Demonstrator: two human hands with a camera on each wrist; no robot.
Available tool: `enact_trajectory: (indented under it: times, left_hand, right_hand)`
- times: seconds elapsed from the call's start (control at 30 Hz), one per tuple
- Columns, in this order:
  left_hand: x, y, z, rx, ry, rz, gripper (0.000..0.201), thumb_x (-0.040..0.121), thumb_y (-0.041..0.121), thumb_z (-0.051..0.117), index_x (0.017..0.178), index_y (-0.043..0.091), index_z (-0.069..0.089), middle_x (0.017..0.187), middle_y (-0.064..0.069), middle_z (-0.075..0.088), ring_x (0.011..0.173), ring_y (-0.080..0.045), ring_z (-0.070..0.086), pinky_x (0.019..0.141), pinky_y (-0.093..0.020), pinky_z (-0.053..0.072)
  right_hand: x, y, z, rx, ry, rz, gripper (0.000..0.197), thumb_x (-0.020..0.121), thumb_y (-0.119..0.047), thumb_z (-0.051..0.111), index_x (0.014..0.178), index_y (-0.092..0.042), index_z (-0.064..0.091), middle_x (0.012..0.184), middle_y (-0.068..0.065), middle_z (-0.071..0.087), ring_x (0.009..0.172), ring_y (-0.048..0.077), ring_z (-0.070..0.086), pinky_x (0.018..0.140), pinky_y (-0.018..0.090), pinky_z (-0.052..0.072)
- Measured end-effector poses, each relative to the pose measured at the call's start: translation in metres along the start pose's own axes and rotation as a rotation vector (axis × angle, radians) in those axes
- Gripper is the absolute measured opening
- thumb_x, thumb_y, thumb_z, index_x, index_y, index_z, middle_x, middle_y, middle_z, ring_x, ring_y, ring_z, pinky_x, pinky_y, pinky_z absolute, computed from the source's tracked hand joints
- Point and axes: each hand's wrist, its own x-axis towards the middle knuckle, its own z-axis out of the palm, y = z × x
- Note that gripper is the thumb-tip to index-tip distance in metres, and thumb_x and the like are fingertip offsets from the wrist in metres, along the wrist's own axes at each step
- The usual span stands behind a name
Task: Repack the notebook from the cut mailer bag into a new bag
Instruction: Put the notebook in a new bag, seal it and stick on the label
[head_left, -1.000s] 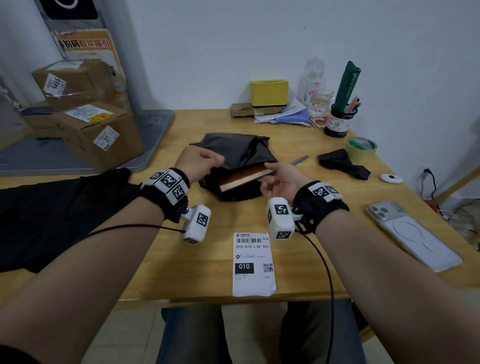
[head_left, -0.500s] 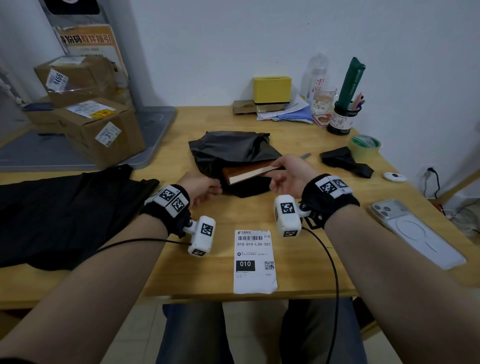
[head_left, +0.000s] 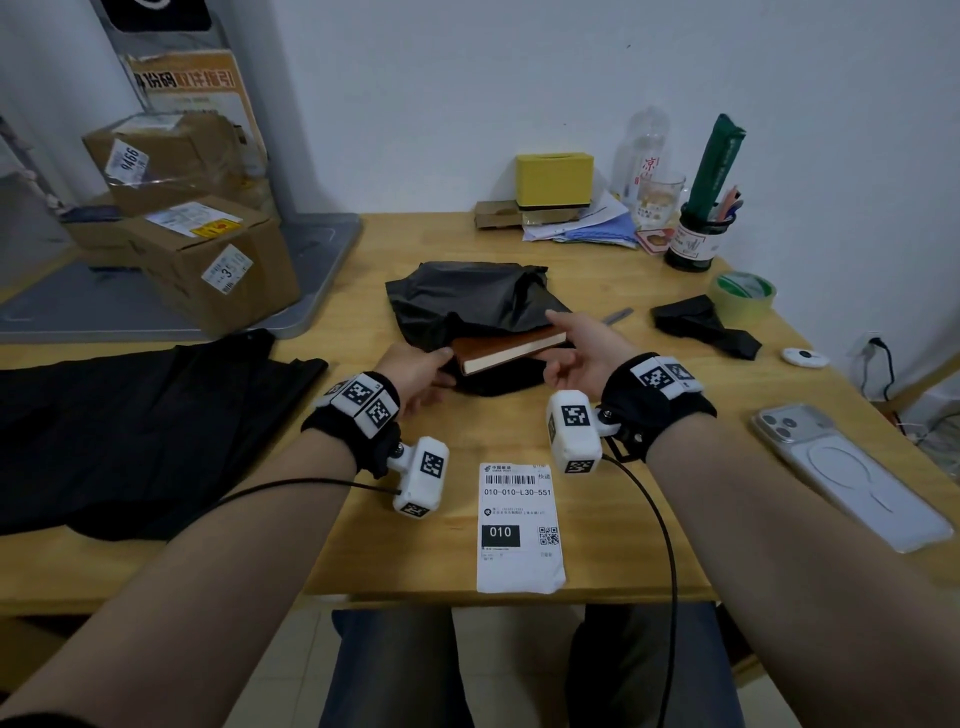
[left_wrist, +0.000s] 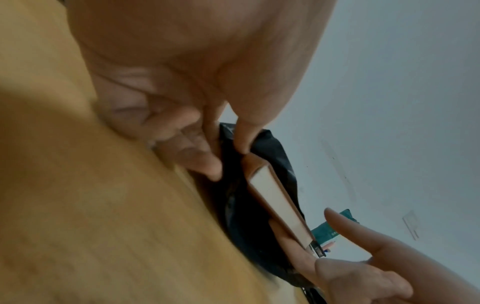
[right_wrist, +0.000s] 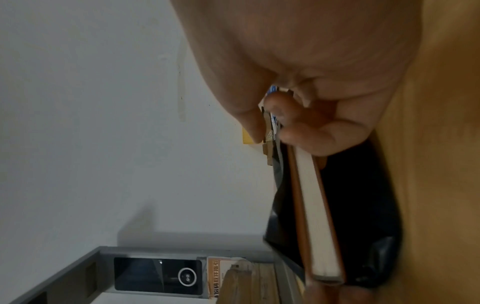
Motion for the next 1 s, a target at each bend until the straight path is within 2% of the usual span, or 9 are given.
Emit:
enact_trajectory:
  times: [0.13, 0.23, 0.37, 0.47, 0.57, 0.7, 0.87, 0.93, 1.0]
  left_hand:
    - [0.009, -0.006, -0.002, 0.028, 0.073, 0.077, 0.015, 0.102, 0.022, 0.050, 0.098, 0.010, 0.058, 0.082, -0.003, 0.070, 0.049, -0.012, 0.052, 0.039, -0.016, 0.023]
    - [0.012, -0.012, -0.009, 0.034, 0.060, 0.047, 0.013, 0.102, 0.023, 0.051, 0.100, 0.012, 0.058, 0.077, 0.000, 0.066, 0.050, -0.011, 0.049, 0.040, -0.018, 0.024]
    - [0.014, -0.014, -0.018, 0.091, 0.029, 0.040, 0.016, 0.102, 0.024, 0.051, 0.095, 0.012, 0.059, 0.072, 0.001, 0.062, 0.051, -0.010, 0.047, 0.041, -0.020, 0.025]
    - [0.016, -0.022, -0.025, 0.132, 0.006, 0.047, 0.017, 0.101, 0.022, 0.052, 0.092, 0.011, 0.060, 0.072, -0.003, 0.060, 0.058, -0.016, 0.049, 0.042, -0.023, 0.026]
    - [0.016, -0.030, -0.033, 0.151, 0.034, 0.072, 0.018, 0.101, 0.022, 0.053, 0.088, 0.011, 0.058, 0.071, -0.004, 0.061, 0.057, -0.018, 0.053, 0.042, -0.023, 0.028]
    - [0.009, -0.025, -0.036, 0.197, -0.005, 0.061, 0.025, 0.101, 0.025, 0.054, 0.080, 0.012, 0.059, 0.067, -0.001, 0.061, 0.050, -0.011, 0.047, 0.038, -0.021, 0.027]
    - [0.010, -0.023, -0.040, 0.163, -0.031, -0.008, 0.023, 0.102, 0.019, 0.052, 0.082, 0.009, 0.057, 0.068, -0.001, 0.061, 0.048, -0.011, 0.050, 0.036, -0.018, 0.027]
    - [0.010, -0.023, -0.041, 0.149, -0.041, -0.038, 0.021, 0.102, 0.018, 0.051, 0.084, 0.010, 0.055, 0.070, -0.001, 0.061, 0.049, -0.011, 0.051, 0.036, -0.019, 0.027]
    - [0.013, -0.023, -0.042, 0.139, -0.048, -0.058, 0.021, 0.102, 0.019, 0.051, 0.084, 0.010, 0.056, 0.073, -0.002, 0.061, 0.051, -0.013, 0.052, 0.039, -0.020, 0.028]
  right_hand:
    - [0.005, 0.005, 0.007, -0.061, 0.032, 0.038, 0.019, 0.100, -0.025, 0.064, 0.102, -0.015, 0.049, 0.120, -0.010, 0.062, 0.029, 0.008, 0.023, 0.034, 0.017, 0.033]
    - [0.005, 0.006, 0.011, -0.046, 0.043, 0.054, 0.019, 0.102, -0.017, 0.059, 0.089, -0.011, 0.046, 0.085, 0.002, 0.055, 0.029, 0.008, 0.022, 0.034, 0.015, 0.031]
    - [0.003, 0.008, 0.017, 0.045, 0.011, 0.085, 0.020, 0.102, -0.015, 0.058, 0.088, -0.014, 0.044, 0.047, -0.003, 0.028, 0.030, 0.009, 0.023, 0.034, 0.017, 0.030]
    - [0.003, 0.004, 0.020, 0.090, 0.021, 0.074, 0.022, 0.103, -0.015, 0.056, 0.085, -0.014, 0.043, 0.058, -0.006, 0.032, 0.032, 0.009, 0.022, 0.037, 0.017, 0.031]
    - [0.011, -0.004, 0.020, 0.144, 0.056, 0.030, 0.016, 0.104, -0.016, 0.053, 0.090, -0.010, 0.048, 0.093, -0.016, 0.052, 0.029, 0.010, 0.024, 0.038, 0.016, 0.037]
    - [0.013, 0.000, 0.033, 0.041, 0.111, -0.073, 0.011, 0.104, -0.018, 0.056, 0.098, -0.008, 0.053, 0.069, 0.001, 0.047, 0.040, 0.012, 0.037, 0.042, 0.022, 0.049]
    - [0.000, 0.007, 0.030, -0.257, -0.036, 0.019, 0.018, 0.103, -0.010, 0.056, 0.119, -0.007, 0.049, 0.087, 0.015, 0.063, 0.051, 0.018, 0.057, 0.046, 0.028, 0.056]
    - [-0.002, 0.001, 0.021, -0.401, 0.008, -0.006, 0.017, 0.101, -0.011, 0.057, 0.116, -0.010, 0.049, 0.095, 0.016, 0.070, 0.046, 0.016, 0.053, 0.048, 0.029, 0.054]
    - [-0.001, -0.004, 0.011, -0.509, 0.103, -0.070, 0.011, 0.101, -0.013, 0.057, 0.109, -0.010, 0.051, 0.081, 0.010, 0.064, 0.046, 0.013, 0.042, 0.047, 0.025, 0.047]
